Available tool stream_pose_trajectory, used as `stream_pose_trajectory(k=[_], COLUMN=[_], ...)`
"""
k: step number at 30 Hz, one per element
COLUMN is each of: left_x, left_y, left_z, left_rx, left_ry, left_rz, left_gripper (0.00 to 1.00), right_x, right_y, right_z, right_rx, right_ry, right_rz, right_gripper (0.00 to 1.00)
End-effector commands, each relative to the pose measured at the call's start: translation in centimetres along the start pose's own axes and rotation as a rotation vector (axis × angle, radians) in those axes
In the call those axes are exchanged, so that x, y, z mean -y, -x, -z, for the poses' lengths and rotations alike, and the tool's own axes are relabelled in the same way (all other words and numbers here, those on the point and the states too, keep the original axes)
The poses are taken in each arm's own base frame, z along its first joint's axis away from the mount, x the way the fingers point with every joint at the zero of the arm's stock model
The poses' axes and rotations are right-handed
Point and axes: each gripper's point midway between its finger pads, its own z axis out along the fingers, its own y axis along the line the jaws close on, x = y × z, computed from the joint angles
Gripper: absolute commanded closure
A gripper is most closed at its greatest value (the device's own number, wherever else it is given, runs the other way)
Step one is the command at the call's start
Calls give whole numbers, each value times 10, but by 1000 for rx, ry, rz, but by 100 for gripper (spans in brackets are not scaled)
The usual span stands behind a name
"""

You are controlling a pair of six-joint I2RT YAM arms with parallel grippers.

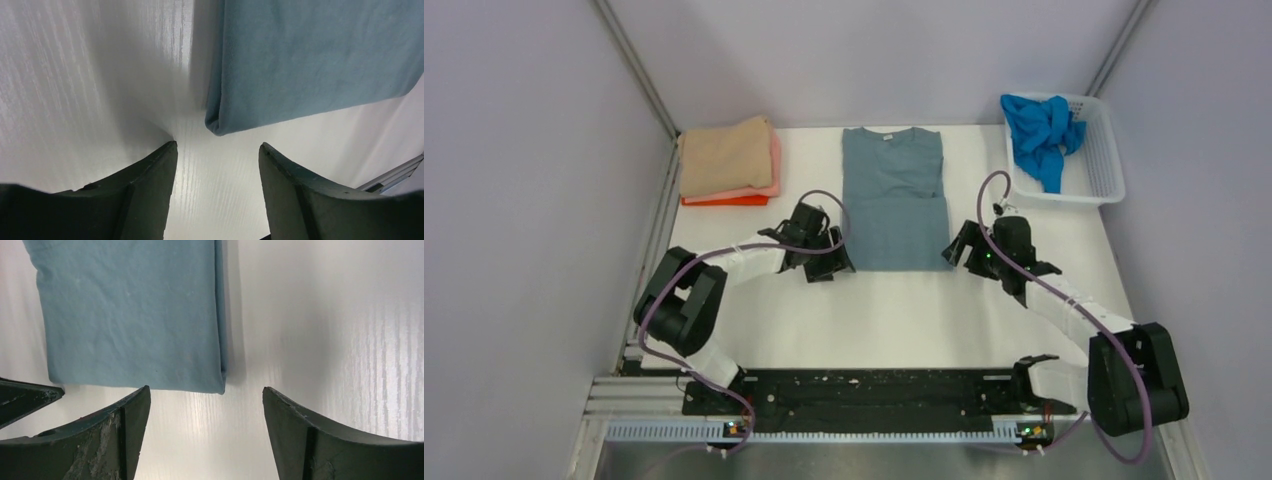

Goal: Fold and stack the t-shirts
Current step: Grab one side of the 2/3 rectangular tshirt with both arms

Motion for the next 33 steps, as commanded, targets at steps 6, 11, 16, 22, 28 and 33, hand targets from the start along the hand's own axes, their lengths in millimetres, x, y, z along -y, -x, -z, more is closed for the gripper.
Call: stream_pose_trajectory(k=[6,11,16,22,28,33], left_x=[3,2,-2,0,-40,-65], left_y=[17,17,15,8,-51,-117], left_z=[-23,-32,-38,-35,-18,8], left_rx=[41,23,10,10,-53,-106], left_ry=[30,40,55,-3,62,143], left_rz=[34,36,39,-1,8,4], left_gripper=[45,58,98,100,100,100], right_x=[2,9,8,2,1,4], right_y=[-17,-25,-34,-46,-87,-135], right_z=[-24,-37,-42,-40,-8,33], right_rx=[-85,-114,-151,-194,-267,-378], right_ry=[7,-11,6,49,59,21], right_rz=[-53,-62,-71,-82,-67,-47], right_gripper=[37,46,64,100,100,100])
